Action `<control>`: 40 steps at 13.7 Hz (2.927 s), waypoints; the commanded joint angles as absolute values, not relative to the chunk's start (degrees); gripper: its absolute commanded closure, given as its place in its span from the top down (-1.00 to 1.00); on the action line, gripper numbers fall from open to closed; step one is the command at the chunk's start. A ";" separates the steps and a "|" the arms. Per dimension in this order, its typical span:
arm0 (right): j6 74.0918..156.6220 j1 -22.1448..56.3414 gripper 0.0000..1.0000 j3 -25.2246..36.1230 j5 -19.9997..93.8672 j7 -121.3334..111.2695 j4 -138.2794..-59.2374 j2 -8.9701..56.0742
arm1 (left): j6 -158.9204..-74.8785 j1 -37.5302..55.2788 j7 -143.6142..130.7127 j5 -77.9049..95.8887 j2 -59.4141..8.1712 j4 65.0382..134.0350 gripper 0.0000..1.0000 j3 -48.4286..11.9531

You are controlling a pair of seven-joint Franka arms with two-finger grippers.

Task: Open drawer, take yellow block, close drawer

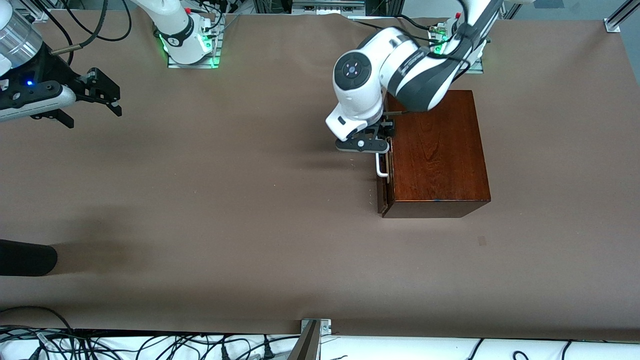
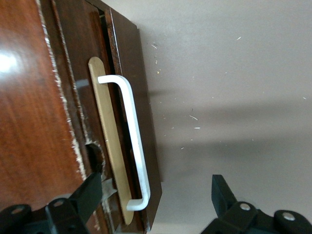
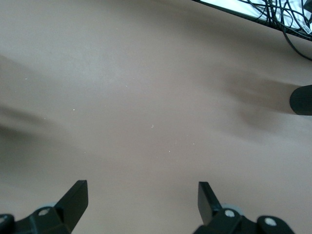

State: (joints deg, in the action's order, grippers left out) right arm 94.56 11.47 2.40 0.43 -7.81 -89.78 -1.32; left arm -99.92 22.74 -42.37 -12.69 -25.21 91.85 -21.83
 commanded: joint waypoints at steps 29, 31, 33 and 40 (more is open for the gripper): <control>94.57 11.07 1.00 2.20 0.97 -8.09 -89.30 -1.32 | -116.46 30.76 -53.79 -21.89 -36.29 90.63 1.00 -21.80; 94.57 11.07 1.00 2.20 0.97 -8.09 -89.30 -1.32 | -116.46 31.28 -53.79 -21.88 -37.26 88.52 1.00 -21.80; 94.57 11.07 1.00 2.20 0.97 -8.09 -89.30 -1.32 | -116.37 32.34 -53.88 -21.80 -37.79 87.02 1.00 -21.80; 94.57 11.07 1.00 2.20 0.97 -8.09 -89.30 -1.32 | -111.47 32.52 -53.09 -20.65 -37.27 84.03 1.00 -21.71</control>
State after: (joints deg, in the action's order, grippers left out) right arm 94.60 11.47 2.41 0.43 -7.81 -89.78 -1.31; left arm -114.27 31.59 -53.93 -21.22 -35.93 87.76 -21.39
